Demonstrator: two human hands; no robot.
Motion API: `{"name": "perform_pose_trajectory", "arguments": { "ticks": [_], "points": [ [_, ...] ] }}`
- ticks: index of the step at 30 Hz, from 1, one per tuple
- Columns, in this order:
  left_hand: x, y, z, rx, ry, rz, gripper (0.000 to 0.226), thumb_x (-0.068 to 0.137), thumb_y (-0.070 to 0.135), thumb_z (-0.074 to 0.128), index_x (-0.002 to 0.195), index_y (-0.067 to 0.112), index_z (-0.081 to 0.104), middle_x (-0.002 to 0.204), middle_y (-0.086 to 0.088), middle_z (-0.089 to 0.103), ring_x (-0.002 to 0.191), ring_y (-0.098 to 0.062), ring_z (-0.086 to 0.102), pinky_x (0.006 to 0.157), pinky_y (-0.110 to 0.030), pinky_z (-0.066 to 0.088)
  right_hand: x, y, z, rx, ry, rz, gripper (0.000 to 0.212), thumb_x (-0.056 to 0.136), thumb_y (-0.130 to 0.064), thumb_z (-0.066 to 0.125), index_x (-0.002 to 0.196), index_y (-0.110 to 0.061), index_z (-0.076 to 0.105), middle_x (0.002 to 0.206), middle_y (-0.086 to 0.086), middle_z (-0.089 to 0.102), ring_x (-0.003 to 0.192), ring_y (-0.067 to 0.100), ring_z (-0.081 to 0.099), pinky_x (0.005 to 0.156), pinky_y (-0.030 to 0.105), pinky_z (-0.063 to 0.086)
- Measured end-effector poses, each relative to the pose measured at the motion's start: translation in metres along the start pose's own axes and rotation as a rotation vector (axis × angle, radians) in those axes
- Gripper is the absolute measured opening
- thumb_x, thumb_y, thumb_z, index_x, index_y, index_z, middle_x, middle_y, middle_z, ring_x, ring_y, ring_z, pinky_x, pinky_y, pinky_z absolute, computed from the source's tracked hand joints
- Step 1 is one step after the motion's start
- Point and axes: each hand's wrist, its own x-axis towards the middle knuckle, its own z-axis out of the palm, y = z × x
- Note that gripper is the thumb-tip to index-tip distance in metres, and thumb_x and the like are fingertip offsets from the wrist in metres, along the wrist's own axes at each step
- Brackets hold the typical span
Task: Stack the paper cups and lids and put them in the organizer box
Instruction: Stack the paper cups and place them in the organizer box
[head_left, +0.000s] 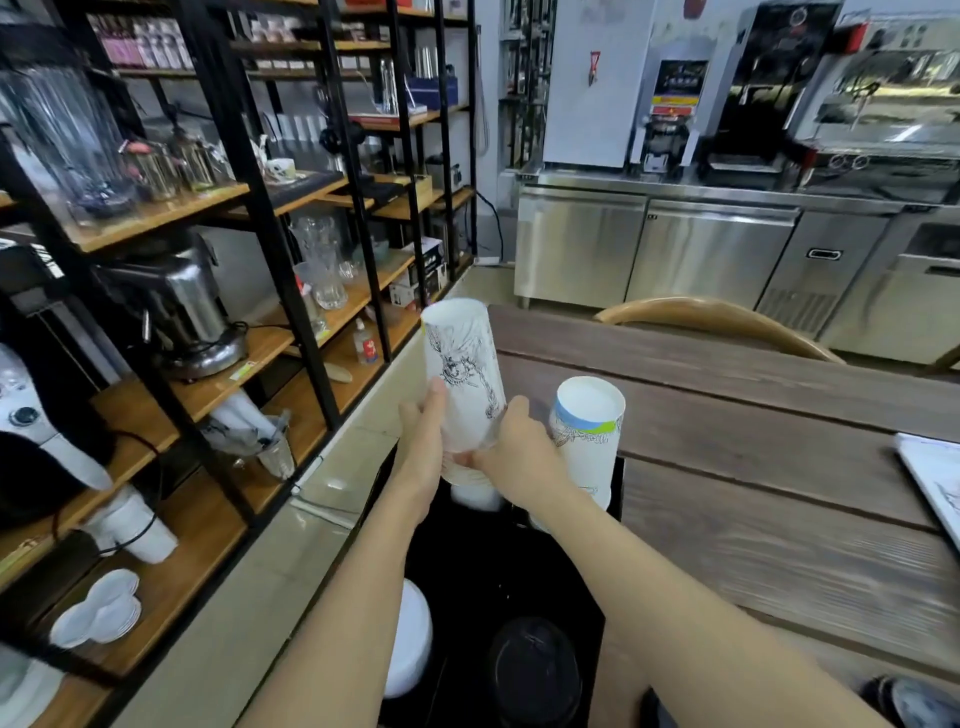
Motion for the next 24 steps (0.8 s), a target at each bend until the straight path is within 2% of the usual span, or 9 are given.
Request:
{"name": "perform_pose_trajectory", "arguments": {
  "ticks": [2, 5, 7, 9, 11, 13, 16, 19, 24],
  "points": [
    [-0.008, 0.0, 0.001, 0.042, -0.028, 0.023, 0.084, 0.07, 0.074, 0.056, 0.12, 0.007, 0.051, 0.12, -0.013, 0.062, 0.108, -0.023, 0.064, 0.097, -0.047, 0.049, -0.002, 0.009, 0.006, 0.003, -0.002, 0.024, 0.055, 0.075, -0.03, 0.074, 0.104, -0.004, 0.035, 0.116, 0.017, 0.059, 0.108, 0.033, 0.056, 0.075, 0.031, 0.037],
    [-0.019, 0.0, 0.004, 0.154, -0.051, 0.053, 0.057, 0.081, 0.056, 0.058, 0.112, 0.008, 0.052, 0.116, -0.004, 0.045, 0.113, -0.016, 0.051, 0.088, -0.029, 0.05, -0.006, 0.018, 0.016, 0.076, -0.009, 0.026, 0.067, 0.066, -0.03, 0.079, 0.113, -0.006, 0.037, 0.121, 0.011, 0.055, 0.114, 0.029, 0.053, 0.089, 0.034, 0.044],
    [-0.02, -0.005, 0.003, 0.219, -0.073, 0.101, 0.068, 0.074, 0.06, 0.06, 0.124, 0.015, 0.047, 0.127, -0.003, 0.035, 0.124, -0.015, 0.041, 0.095, -0.029, 0.047, -0.008, 0.016, 0.016, 0.164, 0.059, -0.017, 0.073, 0.067, -0.028, 0.076, 0.123, -0.014, 0.03, 0.125, 0.008, 0.05, 0.116, 0.027, 0.049, 0.098, 0.042, 0.043],
    [-0.02, -0.008, 0.002, 0.201, -0.091, 0.176, 0.072, 0.067, 0.061, 0.06, 0.129, 0.028, 0.043, 0.129, -0.001, 0.041, 0.122, -0.012, 0.045, 0.098, -0.031, 0.045, -0.008, 0.016, 0.013, 0.225, 0.134, -0.06, 0.076, 0.072, -0.023, 0.07, 0.132, -0.021, 0.022, 0.128, 0.007, 0.049, 0.117, 0.025, 0.049, 0.1, 0.045, 0.042],
    [-0.021, -0.007, 0.002, 0.175, -0.075, 0.24, 0.043, 0.074, 0.053, 0.058, 0.113, 0.04, 0.048, 0.117, 0.004, 0.054, 0.11, -0.008, 0.054, 0.087, -0.024, 0.046, -0.009, 0.017, 0.011, 0.221, 0.166, -0.077, 0.07, 0.078, -0.017, 0.065, 0.133, -0.021, 0.021, 0.123, 0.007, 0.053, 0.108, 0.022, 0.053, 0.097, 0.042, 0.043],
    [-0.022, -0.007, 0.001, 0.139, -0.056, 0.26, 0.029, 0.077, 0.051, 0.057, 0.101, 0.036, 0.054, 0.107, 0.002, 0.062, 0.102, -0.013, 0.061, 0.081, -0.025, 0.046, -0.01, 0.019, 0.01, 0.196, 0.181, -0.076, 0.062, 0.081, -0.014, 0.064, 0.129, -0.017, 0.026, 0.117, 0.008, 0.056, 0.101, 0.024, 0.055, 0.091, 0.041, 0.045],
    [-0.023, -0.006, -0.001, 0.134, -0.045, 0.253, 0.031, 0.086, 0.045, 0.058, 0.103, 0.02, 0.053, 0.102, 0.003, 0.061, 0.098, -0.013, 0.06, 0.079, -0.023, 0.046, -0.01, 0.018, 0.011, 0.191, 0.192, -0.071, 0.078, 0.08, -0.007, 0.064, 0.14, -0.018, 0.015, 0.123, 0.009, 0.052, 0.11, 0.028, 0.055, 0.092, 0.041, 0.045],
    [-0.022, -0.004, -0.002, 0.097, -0.095, 0.213, 0.051, 0.079, 0.052, 0.062, 0.118, 0.026, 0.041, 0.11, 0.003, 0.055, 0.102, -0.007, 0.059, 0.085, -0.024, 0.047, -0.008, 0.019, 0.011, 0.164, 0.172, -0.136, 0.093, 0.081, 0.002, 0.059, 0.146, -0.026, 0.0, 0.124, 0.009, 0.044, 0.11, 0.025, 0.052, 0.089, 0.034, 0.044],
    [-0.022, -0.018, -0.012, 0.157, -0.144, 0.174, 0.075, 0.067, 0.055, 0.069, 0.135, 0.04, 0.039, 0.132, -0.01, 0.05, 0.122, -0.019, 0.052, 0.104, -0.042, 0.045, -0.012, 0.02, 0.018, 0.083, 0.154, -0.23, 0.066, 0.081, -0.006, 0.053, 0.139, -0.02, 0.026, 0.12, 0.012, 0.043, 0.11, 0.03, 0.046, 0.092, 0.039, 0.04]
  ]
}}
